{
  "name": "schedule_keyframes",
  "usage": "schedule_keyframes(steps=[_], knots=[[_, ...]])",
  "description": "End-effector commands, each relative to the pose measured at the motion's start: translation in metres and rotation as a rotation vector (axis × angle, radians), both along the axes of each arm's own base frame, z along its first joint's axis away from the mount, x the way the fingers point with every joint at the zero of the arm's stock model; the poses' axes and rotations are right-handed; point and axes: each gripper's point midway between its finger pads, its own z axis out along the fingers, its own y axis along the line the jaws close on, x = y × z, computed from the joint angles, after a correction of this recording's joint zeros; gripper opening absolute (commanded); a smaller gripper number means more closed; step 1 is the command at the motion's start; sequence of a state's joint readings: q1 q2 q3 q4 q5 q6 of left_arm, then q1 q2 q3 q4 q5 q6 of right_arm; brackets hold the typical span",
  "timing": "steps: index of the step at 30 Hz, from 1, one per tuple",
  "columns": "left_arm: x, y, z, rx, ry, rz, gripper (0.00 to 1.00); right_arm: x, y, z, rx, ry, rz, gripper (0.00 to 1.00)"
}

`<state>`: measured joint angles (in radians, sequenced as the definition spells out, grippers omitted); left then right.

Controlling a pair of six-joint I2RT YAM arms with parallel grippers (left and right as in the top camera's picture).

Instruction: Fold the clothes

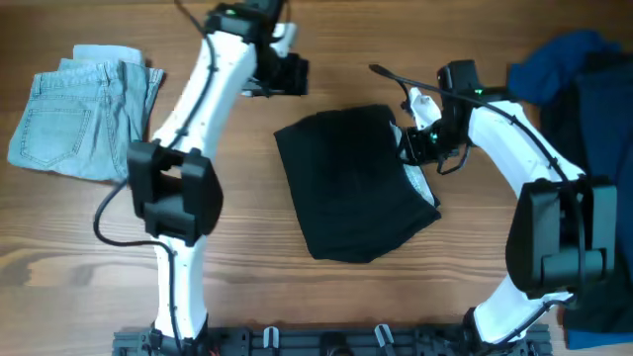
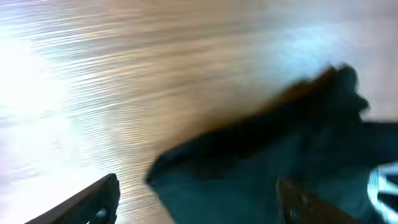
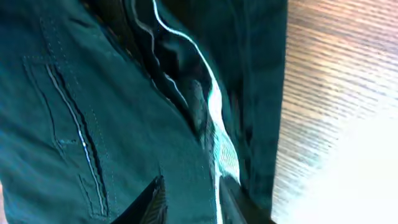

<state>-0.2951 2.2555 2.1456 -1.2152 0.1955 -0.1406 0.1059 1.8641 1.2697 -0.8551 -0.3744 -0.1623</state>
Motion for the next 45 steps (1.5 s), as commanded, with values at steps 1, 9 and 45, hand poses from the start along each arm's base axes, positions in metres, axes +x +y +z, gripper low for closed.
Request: schedule_keyframes(steps=[1, 9, 45], knots=[[0.012, 0.031, 0.006, -0.009, 0.008, 0.145, 0.81, 0.008, 0.011, 0.003, 0.069, -0.036, 0.024, 0.30], [0.012, 0.043, 0.005, -0.004, 0.022, 0.169, 0.84, -0.004, 0.008, -0.015, 0.061, 0.002, -0.003, 0.35], [0.004, 0.048, 0.002, 0.028, 0.050, 0.170, 0.85, 0.005, 0.002, -0.017, 0.105, -0.006, -0.094, 0.44]])
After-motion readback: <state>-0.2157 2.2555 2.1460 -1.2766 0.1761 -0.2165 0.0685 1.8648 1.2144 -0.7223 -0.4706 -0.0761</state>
